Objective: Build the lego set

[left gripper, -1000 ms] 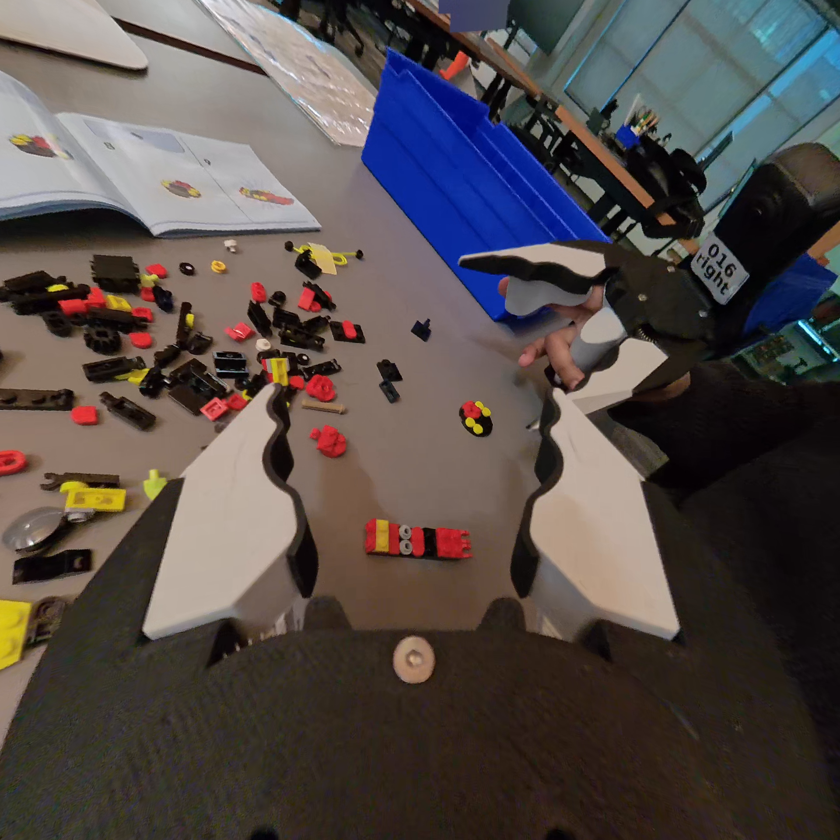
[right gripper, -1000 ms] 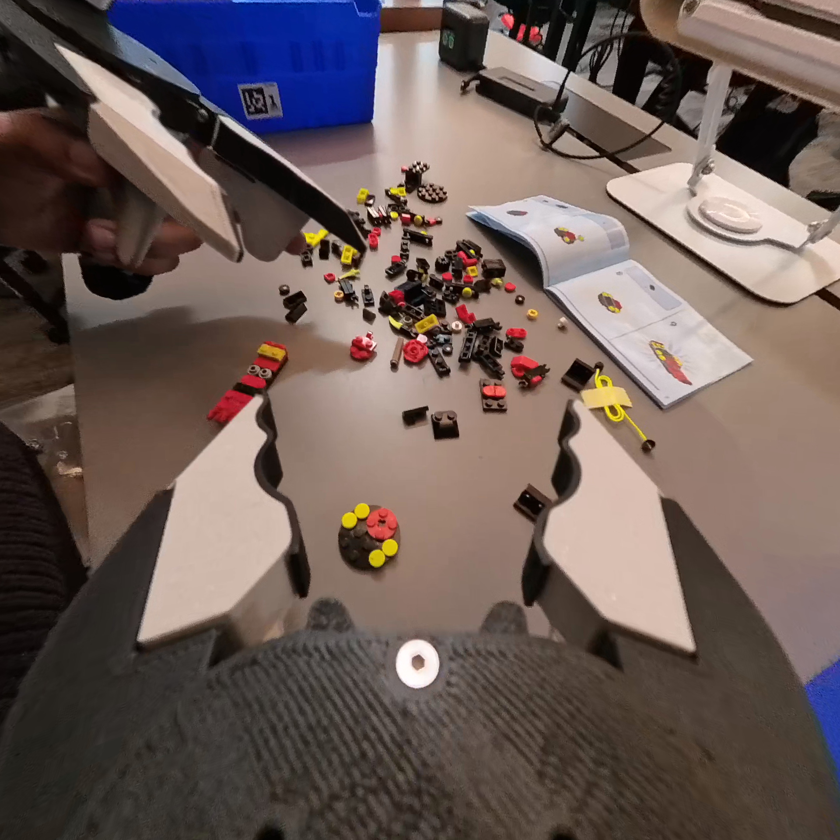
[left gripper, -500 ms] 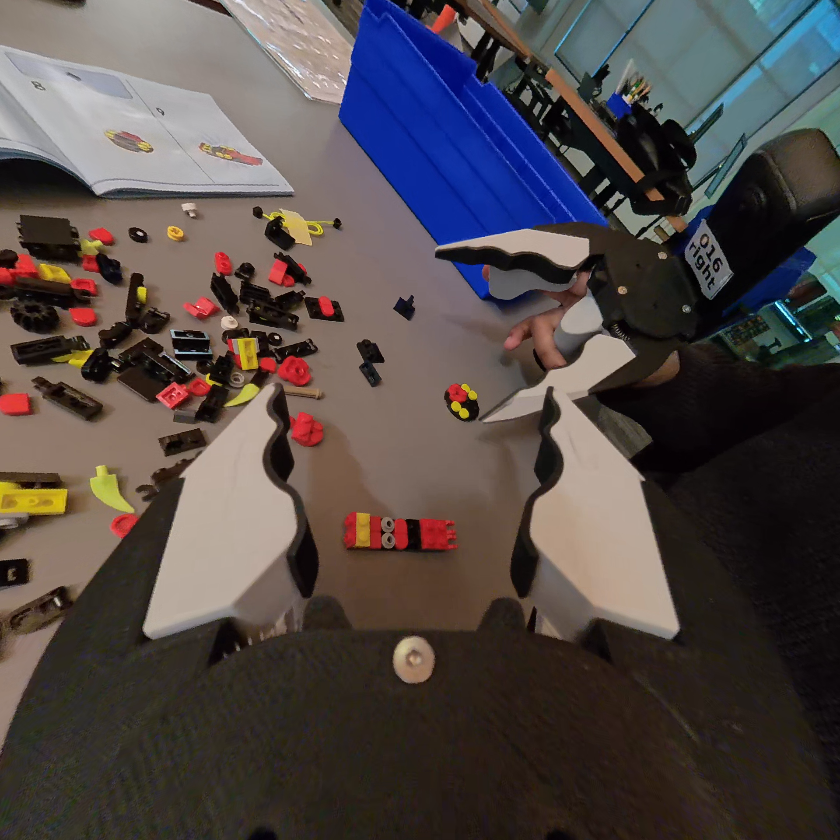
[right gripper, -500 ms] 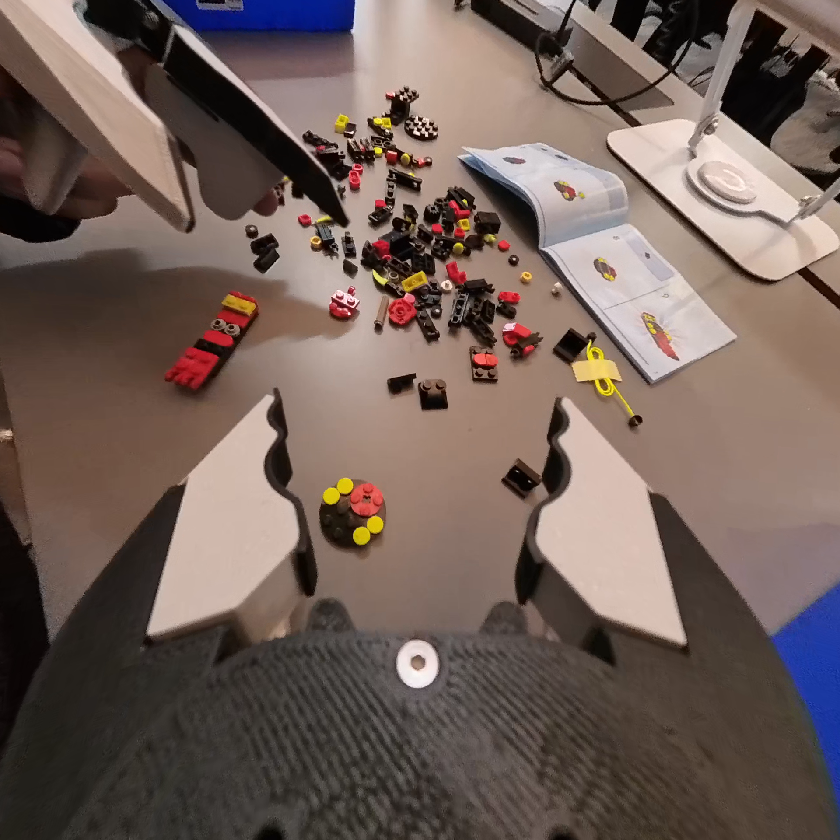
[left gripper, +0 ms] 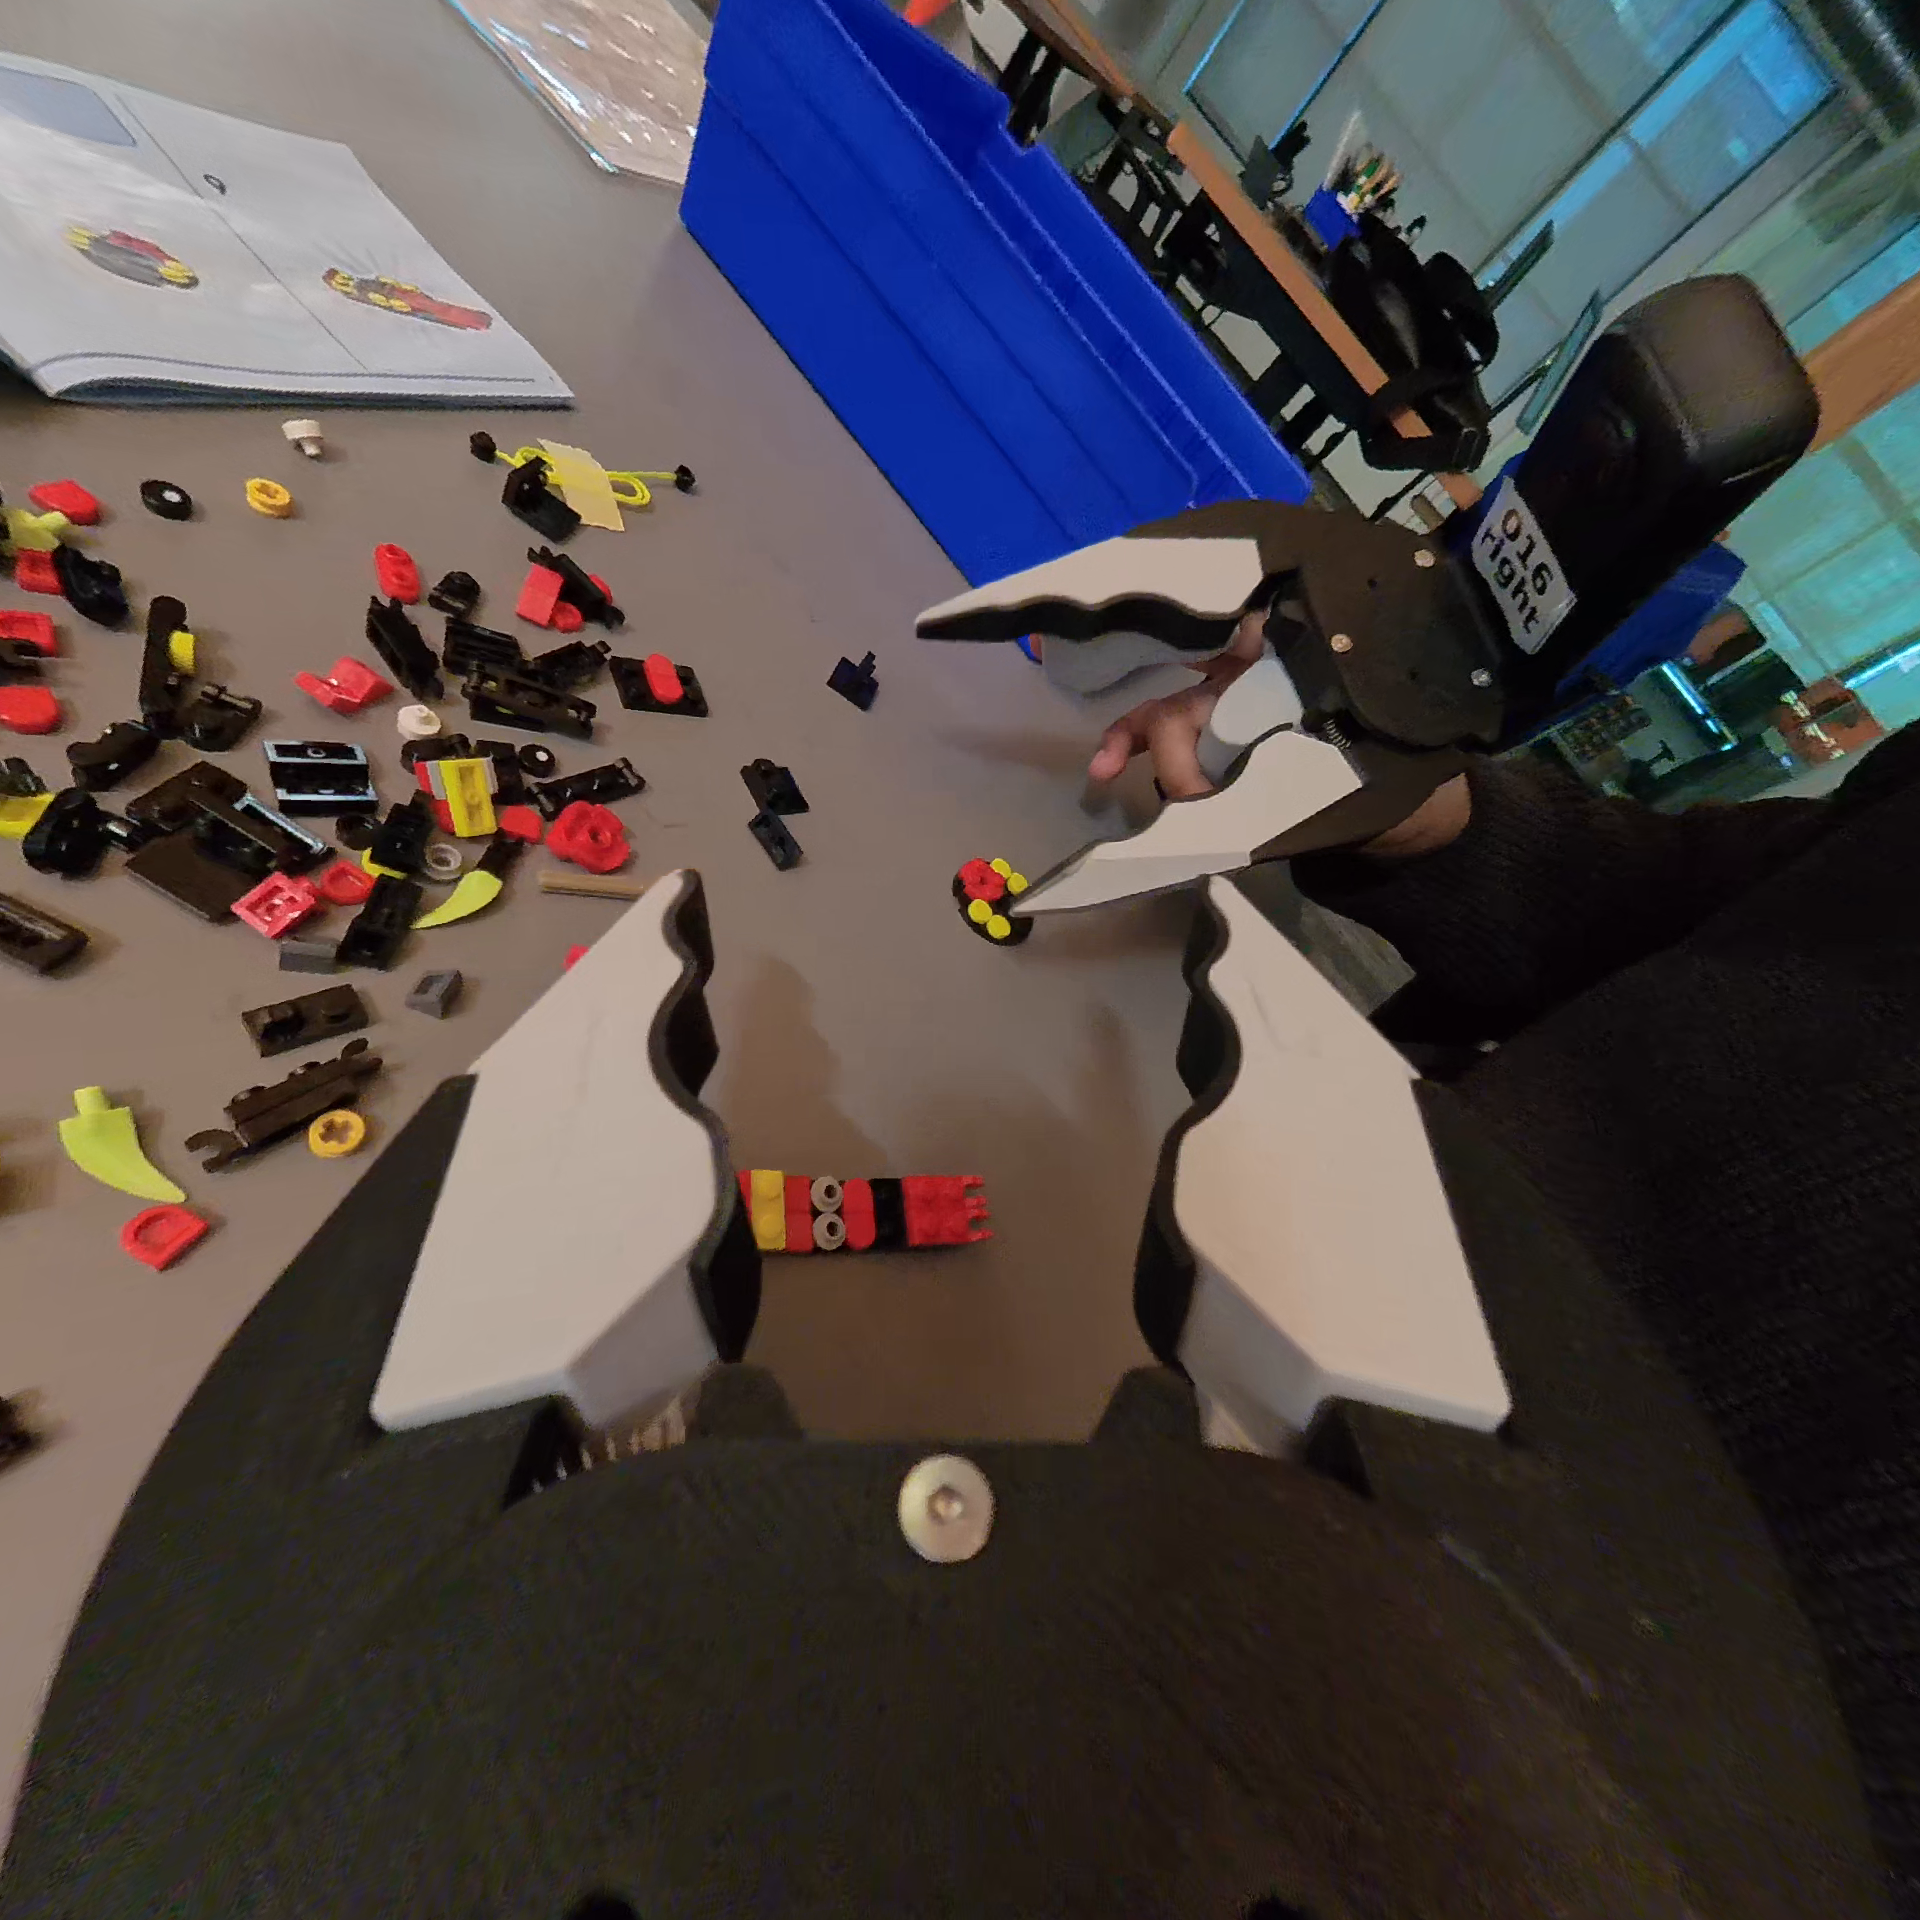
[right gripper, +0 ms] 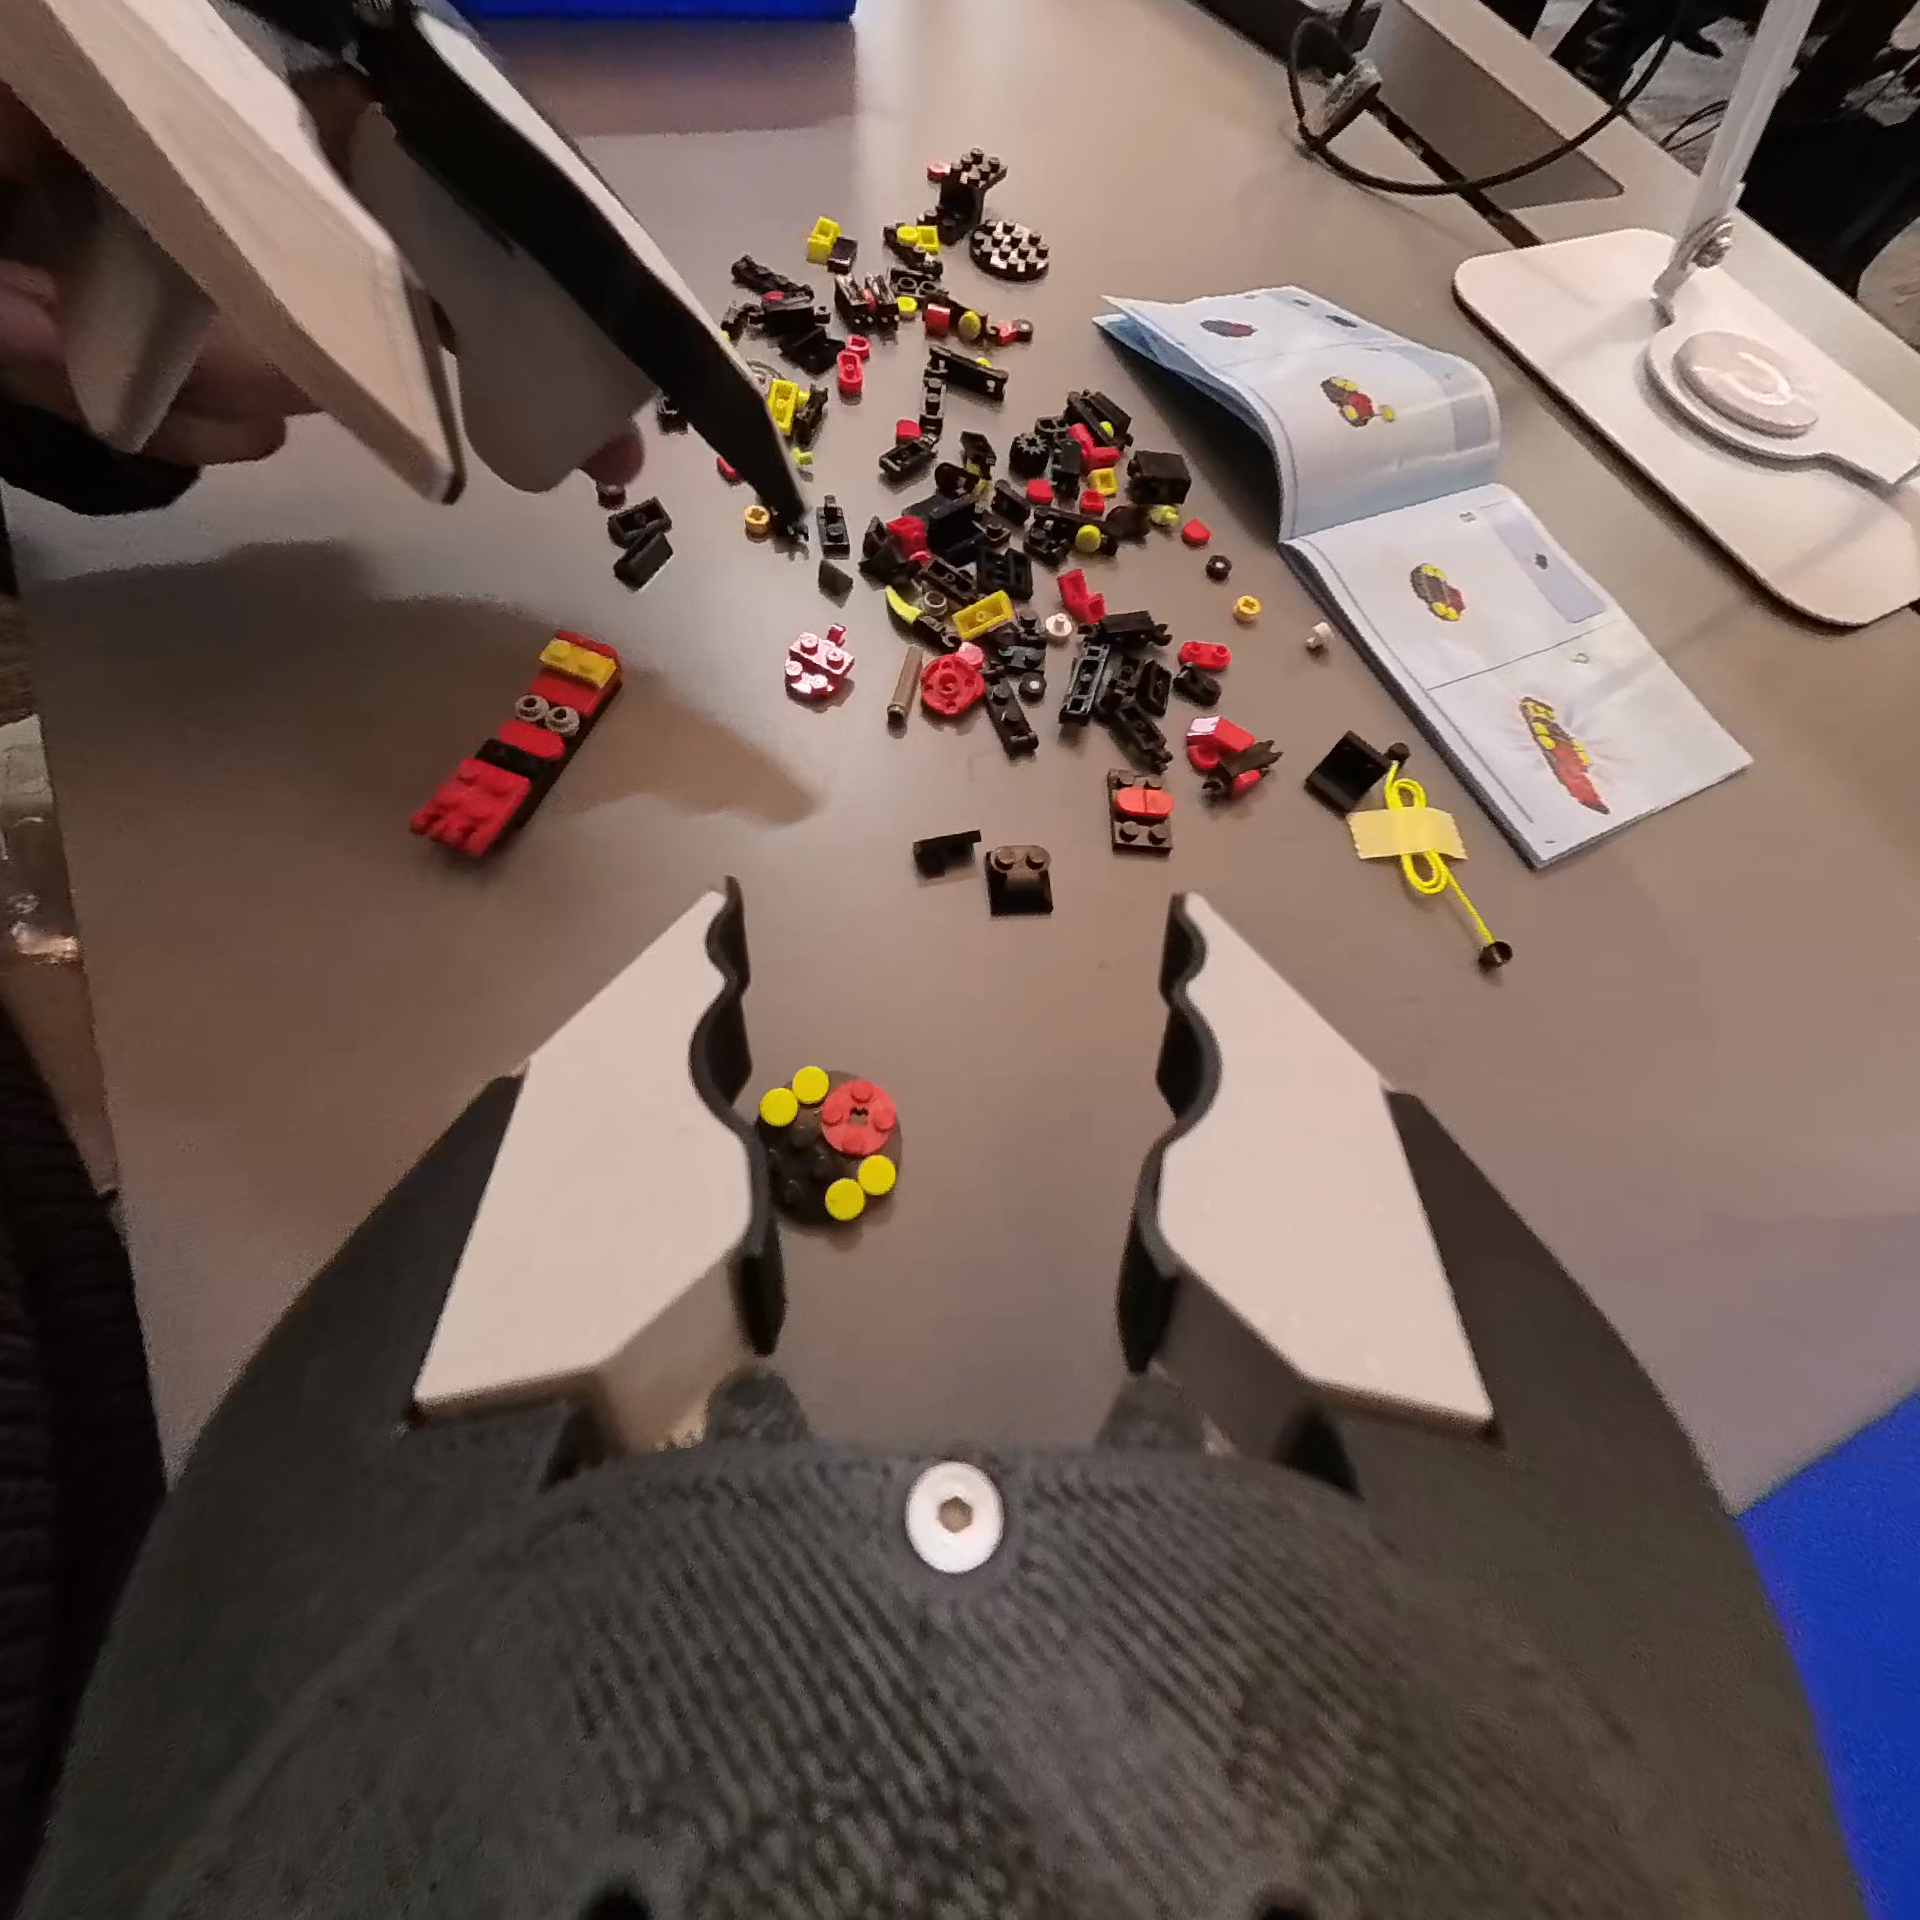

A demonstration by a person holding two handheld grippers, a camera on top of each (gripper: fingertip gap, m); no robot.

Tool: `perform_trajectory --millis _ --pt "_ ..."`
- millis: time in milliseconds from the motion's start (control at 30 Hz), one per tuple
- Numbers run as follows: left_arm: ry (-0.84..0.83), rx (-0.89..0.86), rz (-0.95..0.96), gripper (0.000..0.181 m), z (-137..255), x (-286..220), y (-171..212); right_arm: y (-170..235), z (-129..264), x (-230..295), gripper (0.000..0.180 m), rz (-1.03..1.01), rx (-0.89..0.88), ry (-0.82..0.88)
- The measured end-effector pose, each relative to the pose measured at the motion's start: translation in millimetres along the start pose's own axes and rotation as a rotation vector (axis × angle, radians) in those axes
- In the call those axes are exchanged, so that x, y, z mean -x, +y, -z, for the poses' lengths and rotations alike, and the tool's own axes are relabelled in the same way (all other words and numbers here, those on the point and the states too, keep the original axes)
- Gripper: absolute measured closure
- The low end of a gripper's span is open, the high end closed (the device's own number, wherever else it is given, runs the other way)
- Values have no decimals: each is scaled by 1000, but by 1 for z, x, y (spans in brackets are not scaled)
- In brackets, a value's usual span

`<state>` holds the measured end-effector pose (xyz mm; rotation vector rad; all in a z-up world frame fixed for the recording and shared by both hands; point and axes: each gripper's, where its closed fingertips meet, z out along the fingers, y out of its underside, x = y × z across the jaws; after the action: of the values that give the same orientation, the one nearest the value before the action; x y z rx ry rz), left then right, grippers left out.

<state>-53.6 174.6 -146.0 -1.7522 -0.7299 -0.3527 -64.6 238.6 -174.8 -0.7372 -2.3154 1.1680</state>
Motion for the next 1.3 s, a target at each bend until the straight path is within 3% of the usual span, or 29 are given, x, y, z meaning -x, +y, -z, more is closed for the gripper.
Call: perform_trajectory --millis 233,400,633,867,1300 --pt "37 5 15 105 1 -4 1 2 0 1 111 -8 8 -19" --pt "65 10 13 111 1 -9 1 -3 3 3 138 -23 -14 -53" --pt "107 14 10 127 1 -15 2 -7 6 3 140 -71 -43 -91" --pt "131 -42 -21 128 6 -21 -8 -36 26 -5 139 -182 -236 -125" --pt "201 -13 10 127 -9 -27 -11 -22 36 -9 139 -277 -217 -127"
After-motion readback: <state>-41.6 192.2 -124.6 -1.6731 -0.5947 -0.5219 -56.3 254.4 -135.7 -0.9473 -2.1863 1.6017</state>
